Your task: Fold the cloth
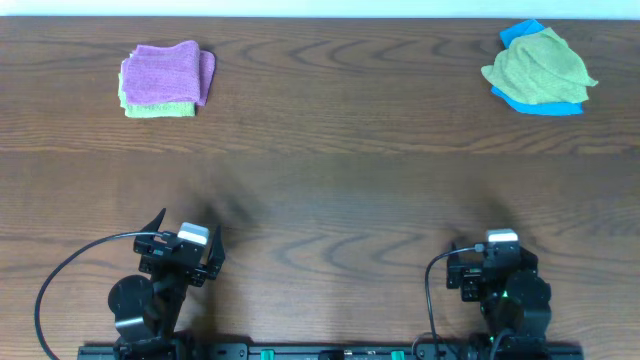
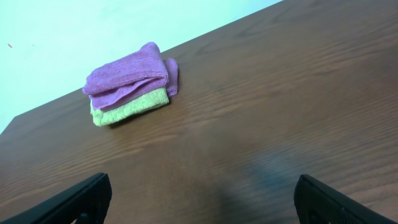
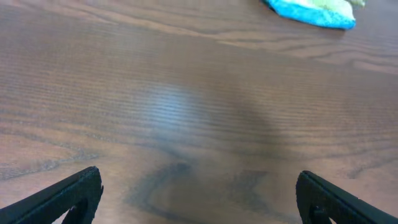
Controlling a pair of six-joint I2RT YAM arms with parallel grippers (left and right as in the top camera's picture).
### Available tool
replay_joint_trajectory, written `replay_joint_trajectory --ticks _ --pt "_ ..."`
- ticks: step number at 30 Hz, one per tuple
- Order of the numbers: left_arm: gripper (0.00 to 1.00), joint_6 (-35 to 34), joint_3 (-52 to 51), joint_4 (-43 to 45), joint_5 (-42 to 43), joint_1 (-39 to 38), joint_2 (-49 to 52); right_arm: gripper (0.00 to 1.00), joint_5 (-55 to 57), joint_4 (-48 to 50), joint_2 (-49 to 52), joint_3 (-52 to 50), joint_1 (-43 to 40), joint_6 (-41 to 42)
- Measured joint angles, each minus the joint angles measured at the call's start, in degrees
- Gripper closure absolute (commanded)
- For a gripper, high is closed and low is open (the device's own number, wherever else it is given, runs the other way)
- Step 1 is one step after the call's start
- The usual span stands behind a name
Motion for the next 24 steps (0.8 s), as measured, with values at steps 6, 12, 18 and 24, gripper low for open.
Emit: replay_joint_trajectory --ticks 6,12,18,24 --pt "0.05 0.0 0.0 0.0 0.0 0.0 0.0 0.01 -4.7 12.3 0.0 -0.3 0.0 0.2" --pt "0.05 0.0 0.0 0.1 0.0 0.0 0.0 0.01 -15.0 30.8 -0.2 -0.5 0.0 0.3" --pt "0.05 0.0 0.0 0.2 0.0 0.0 0.0 0.01 -24.3 37.9 -0.3 -0.5 0.0 0.3" --pt "0.05 0.0 0.0 0.2 0.0 0.0 0.0 0.01 -34.5 38.7 -0.3 -0.5 0.0 0.3"
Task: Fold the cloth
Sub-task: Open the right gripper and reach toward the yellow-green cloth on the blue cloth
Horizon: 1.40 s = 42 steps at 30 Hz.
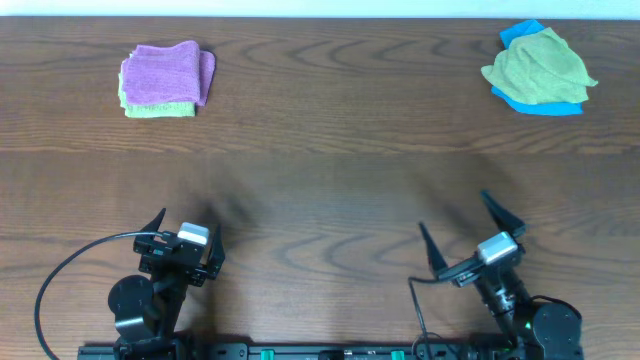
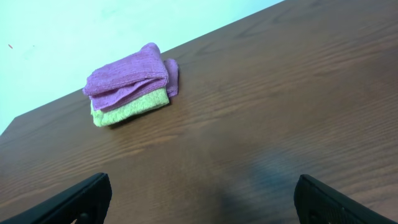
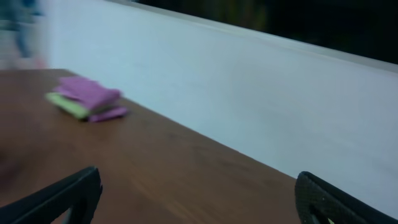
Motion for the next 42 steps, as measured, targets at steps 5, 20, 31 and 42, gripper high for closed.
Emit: replay_joint_trajectory --ticks 5,20,31,42 --pt "0.05 0.0 0.0 0.0 0.0 0.0 0.0 0.01 -5.0 0.0 0.0 0.0 0.0 -0.5" --pt "0.05 0.0 0.0 0.0 0.0 0.0 0.0 0.01 -8.2 0.5 0.3 0.1 0.0 3.3" --pt "0.05 0.0 -0.1 0.2 0.2 0.0 -0.1 0.01 30.7 13.1 29.6 1.4 0.0 21.4" --pt "0.05 0.0 -0.1 0.3 0.2 0.0 -0.2 0.02 41.0 0.7 71.1 31.9 -1.9 24.1"
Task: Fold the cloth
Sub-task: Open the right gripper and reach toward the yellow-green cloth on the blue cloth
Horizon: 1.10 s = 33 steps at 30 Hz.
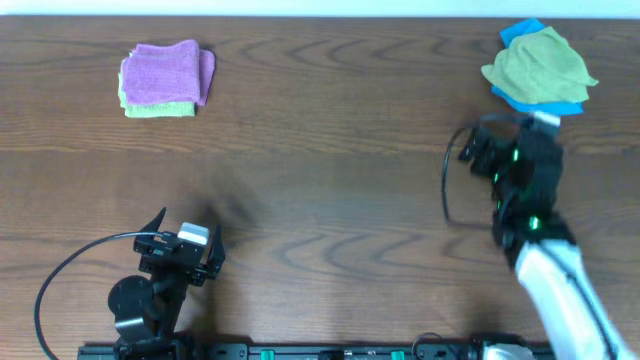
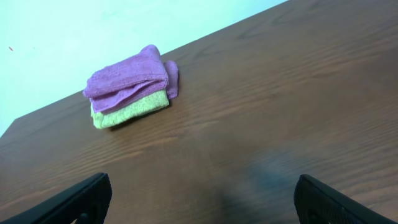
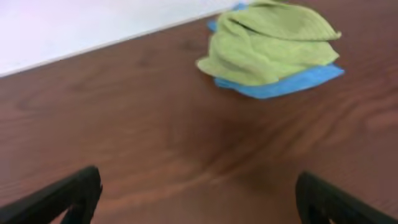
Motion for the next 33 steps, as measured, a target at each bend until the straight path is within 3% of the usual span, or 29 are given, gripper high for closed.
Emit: replay_joint_trajectory --ticks 6,14,33 --pt "0.05 0.0 0.0 0.1 0.0 0.0 0.0 0.04 0.5 -8.3 13.9 16.6 -5.4 -2.3" --pt "0.05 0.0 0.0 0.0 0.0 0.0 0.0 0.05 -2.5 -16.1 25.2 31.2 -13.1 -5.4" --pt "0.05 0.0 0.0 0.1 0.0 0.0 0.0 0.05 -5.4 -35.1 54.6 66.8 -15.7 -7.7"
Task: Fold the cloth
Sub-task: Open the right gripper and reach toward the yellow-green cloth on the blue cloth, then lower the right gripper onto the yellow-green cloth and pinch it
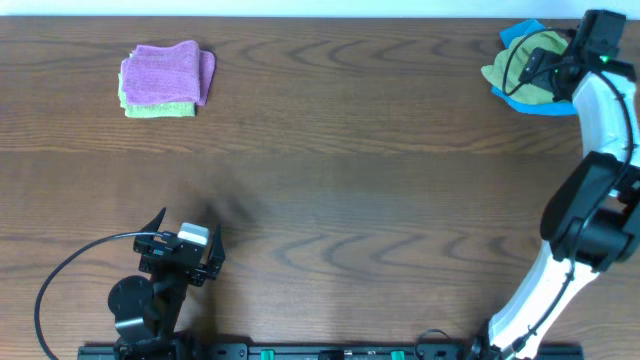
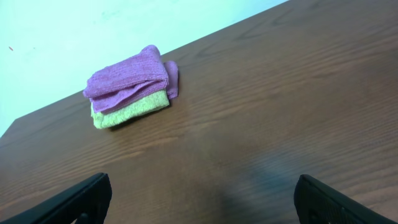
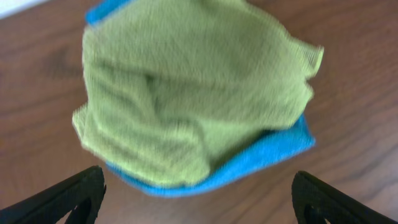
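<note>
A crumpled green cloth (image 3: 186,99) lies on top of a blue cloth (image 3: 273,155) at the table's far right corner; in the overhead view the green cloth (image 1: 520,68) is partly hidden by the arm. My right gripper (image 3: 196,208) hovers open just above the near edge of that pile, fingers wide apart, holding nothing. In the overhead view the right gripper (image 1: 570,55) sits at the pile. My left gripper (image 2: 199,199) rests open at the near left, far from the cloths.
A folded purple cloth (image 1: 165,72) lies on a folded yellow-green cloth (image 1: 160,108) at the far left, also seen as the purple cloth (image 2: 127,78) in the left wrist view. The table's far edge (image 1: 320,18) runs just behind both piles.
My right arm has reached farther, from short of the green and blue pile to right over it. The cloth now fills the right wrist view. The left arm has not moved.
Both arms rested open at the near edge. The right arm then lifted and swung, its camera looking across the table. It later stood out toward the far right pile, and now hovers open over the green cloth. The left arm stayed still.
</note>
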Controlling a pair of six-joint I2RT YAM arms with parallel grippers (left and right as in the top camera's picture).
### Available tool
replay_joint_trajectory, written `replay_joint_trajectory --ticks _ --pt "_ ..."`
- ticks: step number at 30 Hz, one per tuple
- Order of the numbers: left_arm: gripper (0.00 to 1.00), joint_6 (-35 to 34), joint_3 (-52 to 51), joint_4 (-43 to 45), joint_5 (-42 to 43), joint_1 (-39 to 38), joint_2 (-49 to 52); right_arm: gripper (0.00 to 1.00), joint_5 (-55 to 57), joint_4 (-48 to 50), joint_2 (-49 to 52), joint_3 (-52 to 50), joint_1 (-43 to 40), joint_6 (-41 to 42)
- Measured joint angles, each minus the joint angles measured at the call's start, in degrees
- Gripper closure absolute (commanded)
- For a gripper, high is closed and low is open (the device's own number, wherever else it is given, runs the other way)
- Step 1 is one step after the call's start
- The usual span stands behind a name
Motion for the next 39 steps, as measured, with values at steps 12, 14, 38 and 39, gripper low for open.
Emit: replay_joint_trajectory --ticks 12,14,38,39 --pt "0.05 0.0 0.0 0.0 0.0 0.0 0.0 0.08 3.3 -3.1 4.6 9.4 -5.0 -1.4" --pt "0.05 0.0 0.0 0.0 0.0 0.0 0.0 0.08 3.2 -3.2 5.9 9.4 -6.1 -1.5" --pt "0.05 0.0 0.0 0.0 0.0 0.0 0.0 0.07 -2.4 -1.3 15.1 17.0 -4.9 -1.2" --pt "0.05 0.0 0.0 0.0 0.0 0.0 0.0 0.07 -2.4 -1.4 15.1 18.4 -4.9 -1.2"
